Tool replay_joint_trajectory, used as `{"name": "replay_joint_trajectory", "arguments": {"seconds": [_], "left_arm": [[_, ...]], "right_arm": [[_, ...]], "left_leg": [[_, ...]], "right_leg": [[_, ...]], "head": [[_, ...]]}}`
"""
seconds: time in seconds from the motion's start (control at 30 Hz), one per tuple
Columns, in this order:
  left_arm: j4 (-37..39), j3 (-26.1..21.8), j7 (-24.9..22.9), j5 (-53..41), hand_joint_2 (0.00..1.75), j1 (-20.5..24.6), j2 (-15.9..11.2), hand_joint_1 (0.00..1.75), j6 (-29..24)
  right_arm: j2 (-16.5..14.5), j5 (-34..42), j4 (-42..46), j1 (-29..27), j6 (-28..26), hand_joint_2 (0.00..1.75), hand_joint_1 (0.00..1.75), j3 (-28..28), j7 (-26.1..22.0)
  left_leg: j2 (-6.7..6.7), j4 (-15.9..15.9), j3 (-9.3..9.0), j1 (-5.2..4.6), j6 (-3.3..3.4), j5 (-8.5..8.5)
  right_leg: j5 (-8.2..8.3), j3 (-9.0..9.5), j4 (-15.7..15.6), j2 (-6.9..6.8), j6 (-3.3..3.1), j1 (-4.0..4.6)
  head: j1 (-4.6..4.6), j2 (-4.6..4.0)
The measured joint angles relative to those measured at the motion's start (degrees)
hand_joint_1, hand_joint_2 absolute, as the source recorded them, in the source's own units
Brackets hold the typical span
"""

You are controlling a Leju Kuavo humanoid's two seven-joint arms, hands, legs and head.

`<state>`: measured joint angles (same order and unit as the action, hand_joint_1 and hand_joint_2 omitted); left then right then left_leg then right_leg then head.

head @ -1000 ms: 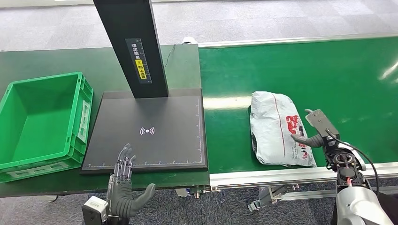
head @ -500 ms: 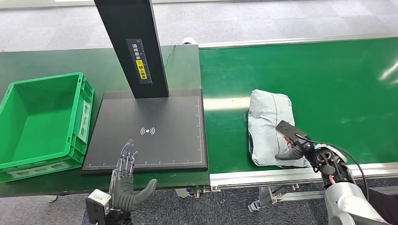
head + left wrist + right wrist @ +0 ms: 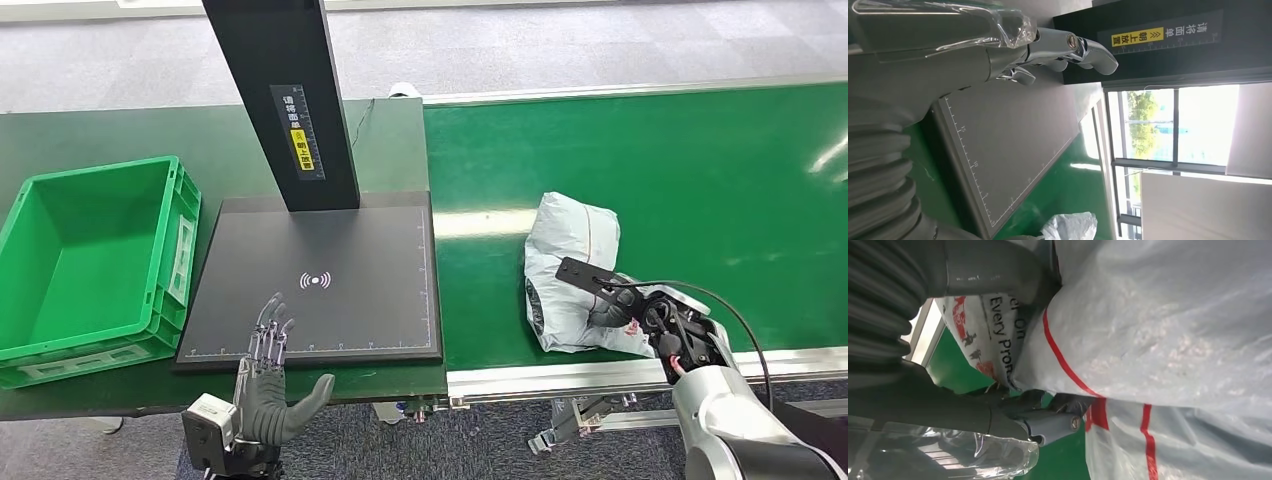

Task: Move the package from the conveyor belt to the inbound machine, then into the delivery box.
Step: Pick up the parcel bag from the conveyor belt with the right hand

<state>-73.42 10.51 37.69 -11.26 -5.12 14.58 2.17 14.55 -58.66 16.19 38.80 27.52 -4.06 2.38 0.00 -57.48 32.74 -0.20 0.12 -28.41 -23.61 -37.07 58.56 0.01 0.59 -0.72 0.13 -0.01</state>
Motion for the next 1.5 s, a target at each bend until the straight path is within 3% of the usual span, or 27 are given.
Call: {"name": "replay_joint_trajectory", "arguments": {"seconds": [0.17, 0.3, 0.43, 0.57, 0.67, 0.77, 0.97, 1.0, 1.1, 1.13, 1.33, 1.5], "left_arm": [[-0.10, -0.03, -0.03, 0.31, 1.75, -0.63, -0.01, 0.00, 0.01], [-0.93, -0.13, 0.03, 0.38, 1.75, -1.68, -0.02, 0.00, -0.04], [-1.87, -0.15, 0.25, 0.05, 1.75, -2.56, -0.01, 0.00, -0.62], [-2.11, -0.14, 0.73, -0.08, 1.75, -2.94, 0.02, 0.00, -1.81], [-2.22, -0.09, 1.05, -0.09, 1.75, -3.04, 0.11, 0.00, -2.56], [-2.22, -0.06, 1.26, -0.07, 1.75, -3.09, 0.20, 0.00, -3.12], [-2.21, -0.04, 1.83, 0.34, 1.75, -3.41, 0.19, 0.00, -3.93], [-2.21, -0.04, 1.89, 0.38, 1.75, -3.46, 0.18, 0.00, -3.94], [-2.18, -0.04, 2.07, 0.44, 1.75, -3.55, 0.16, 0.00, -3.84], [-2.14, -0.04, 2.13, 0.44, 1.75, -3.55, 0.15, 0.00, -3.64], [-1.31, -0.25, 2.19, 0.11, 1.75, -2.59, -0.01, 0.00, -1.32], [-0.68, -0.62, 2.00, -0.13, 1.75, -1.86, -0.02, 0.00, -0.79]], "right_arm": [[-0.35, 1.20, -0.04, -0.72, -9.68, 1.75, 1.75, 0.38, -2.06], [-1.80, 4.71, 0.25, -0.97, -26.19, 1.75, 1.75, -1.04, -6.35], [-3.74, 11.65, 1.87, 0.05, -41.44, 1.75, 1.75, -5.31, -14.86], [-4.96, 21.37, 4.23, 1.27, -46.26, 1.75, 1.75, -11.61, -25.82], [-5.62, 29.02, 6.28, 1.48, -45.32, 1.75, 1.75, -16.30, -32.44], [-5.98, 33.35, 7.69, 1.61, -43.56, 1.75, 1.75, -20.02, -35.28], [-6.14, 31.41, 7.99, 2.43, -38.22, 1.75, 1.75, -20.71, -32.74], [-6.20, 30.58, 7.86, 2.62, -37.60, 1.75, 1.59, -20.12, -32.03], [-6.52, 27.40, 7.28, 3.06, -34.96, 1.75, 0.28, -18.09, -29.22], [-6.63, 25.64, 6.94, 3.17, -32.67, 1.75, 0.00, -17.03, -27.61], [-7.31, 13.69, 3.09, 3.27, -8.73, 1.75, 0.00, -5.72, -15.33], [-8.16, 11.96, 1.22, 3.37, -4.05, 1.75, 0.00, 0.34, -11.57]], "left_leg": [[-0.01, 0.01, 0.18, 0.01, 0.00, 0.00], [-0.01, 0.01, 0.28, 0.01, -0.01, 0.01], [-0.03, 0.00, 0.25, 0.01, -0.01, 0.02], [-0.04, 0.00, 0.25, 0.01, -0.01, 0.01], [-0.05, 0.00, 0.29, 0.01, 0.00, 0.01], [-0.05, 0.00, 0.31, 0.01, 0.00, 0.00], [-0.02, 0.01, 0.29, 0.01, 0.00, -0.02], [-0.03, 0.01, 0.28, 0.02, -0.01, -0.01], [-0.10, 0.01, 0.29, 0.04, -0.02, 0.01], [-0.09, 0.01, 0.29, 0.05, -0.02, 0.01], [-0.14, 0.01, 0.26, 0.05, -0.02, 0.02], [-0.32, 0.01, 0.30, 0.05, -0.02, 0.04]], "right_leg": [[0.00, -0.06, 0.01, -0.01, 0.00, 0.00], [0.00, -0.14, 0.02, -0.01, 0.00, -0.01], [0.00, -0.16, 0.02, -0.02, 0.00, 0.00], [0.00, -0.17, 0.02, -0.03, 0.00, -0.01], [0.00, -0.17, 0.02, -0.04, 0.01, -0.01], [0.00, -0.17, 0.01, -0.04, 0.01, -0.01], [0.00, -0.18, 0.01, -0.01, 0.01, 0.00], [0.00, -0.18, 0.01, -0.02, 0.01, 0.00], [-0.01, -0.18, 0.02, -0.07, 0.00, 0.02], [-0.01, -0.17, 0.02, -0.07, 0.00, 0.02], [-0.01, -0.20, 0.02, -0.11, 0.00, 0.03], [-0.03, -0.21, 0.03, -0.26, 0.01, 0.03]], "head": [[-0.01, -0.01], [-0.01, -0.01], [0.00, -0.01], [0.00, -0.01], [-0.01, -0.01], [0.00, -0.01], [-0.02, -0.01], [-0.01, -0.01], [-0.01, -0.01], [-0.01, -0.01], [-0.01, -0.01], [-0.01, -0.01]]}}
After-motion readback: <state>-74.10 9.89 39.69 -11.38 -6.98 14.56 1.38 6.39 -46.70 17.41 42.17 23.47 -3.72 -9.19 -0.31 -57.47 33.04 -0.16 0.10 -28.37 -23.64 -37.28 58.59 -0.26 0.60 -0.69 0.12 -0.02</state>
